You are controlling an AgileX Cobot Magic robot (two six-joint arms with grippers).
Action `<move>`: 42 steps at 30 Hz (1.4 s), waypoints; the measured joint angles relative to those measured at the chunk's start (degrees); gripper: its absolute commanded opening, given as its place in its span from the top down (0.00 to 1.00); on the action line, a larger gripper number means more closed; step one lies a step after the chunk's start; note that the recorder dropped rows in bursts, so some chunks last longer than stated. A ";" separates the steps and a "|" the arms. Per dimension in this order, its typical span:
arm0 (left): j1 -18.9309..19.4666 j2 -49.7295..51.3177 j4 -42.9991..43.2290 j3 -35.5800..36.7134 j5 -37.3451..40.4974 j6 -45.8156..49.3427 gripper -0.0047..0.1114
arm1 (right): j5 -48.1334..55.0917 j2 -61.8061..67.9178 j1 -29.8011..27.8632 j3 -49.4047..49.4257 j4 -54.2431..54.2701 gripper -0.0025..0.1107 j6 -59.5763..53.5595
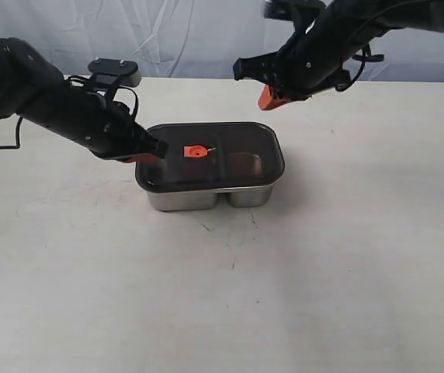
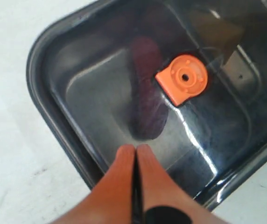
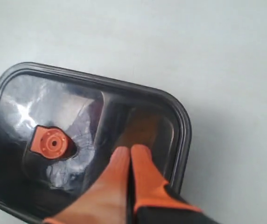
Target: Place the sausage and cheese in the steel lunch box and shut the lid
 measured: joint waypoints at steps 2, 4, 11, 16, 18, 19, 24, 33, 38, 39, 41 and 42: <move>0.00 -3.67 0.04 -0.97 0.00 0.13 0.96 | 0.40 -3.45 0.00 0.00 -1.38 0.98 0.79; 0.00 -8.52 0.33 -1.34 0.00 0.13 0.96 | 2.11 -7.36 0.00 0.30 -4.29 0.98 1.60; 0.00 -37.73 2.50 1.63 -3.49 -4.86 0.96 | 5.15 -39.61 0.00 19.06 -11.74 0.98 5.93; 0.00 -50.50 2.37 6.82 1.67 -5.23 0.96 | 0.77 -55.19 0.00 30.35 -11.74 0.98 5.93; 0.00 -54.25 2.37 8.89 3.08 -5.34 0.96 | 0.37 -60.08 0.00 33.50 -11.74 0.98 5.93; 0.00 -56.01 2.37 9.85 3.66 -5.34 0.96 | 0.37 -62.07 0.00 34.58 -11.74 0.98 5.93; 0.00 -61.78 3.61 11.38 4.54 -5.44 0.96 | 0.48 -68.85 0.00 36.01 -11.74 0.98 5.93; 0.00 -65.02 3.59 11.38 4.65 -5.44 0.96 | 0.48 -75.32 0.00 36.01 -11.74 0.98 5.93; 0.00 -65.02 3.59 11.38 4.65 -5.44 0.96 | -1.61 -77.54 0.00 37.30 -14.30 0.98 5.93; 0.00 -65.02 3.59 11.38 4.65 -5.44 0.96 | -2.50 -78.58 0.00 38.24 -14.80 0.98 5.93; 0.00 -65.02 3.59 11.38 4.65 -5.44 0.96 | -6.08 -81.81 -0.53 42.46 -15.46 0.98 5.93; 0.00 -65.02 3.59 11.38 4.65 -5.44 0.96 | -8.06 -83.38 -1.12 44.94 -15.58 0.98 5.93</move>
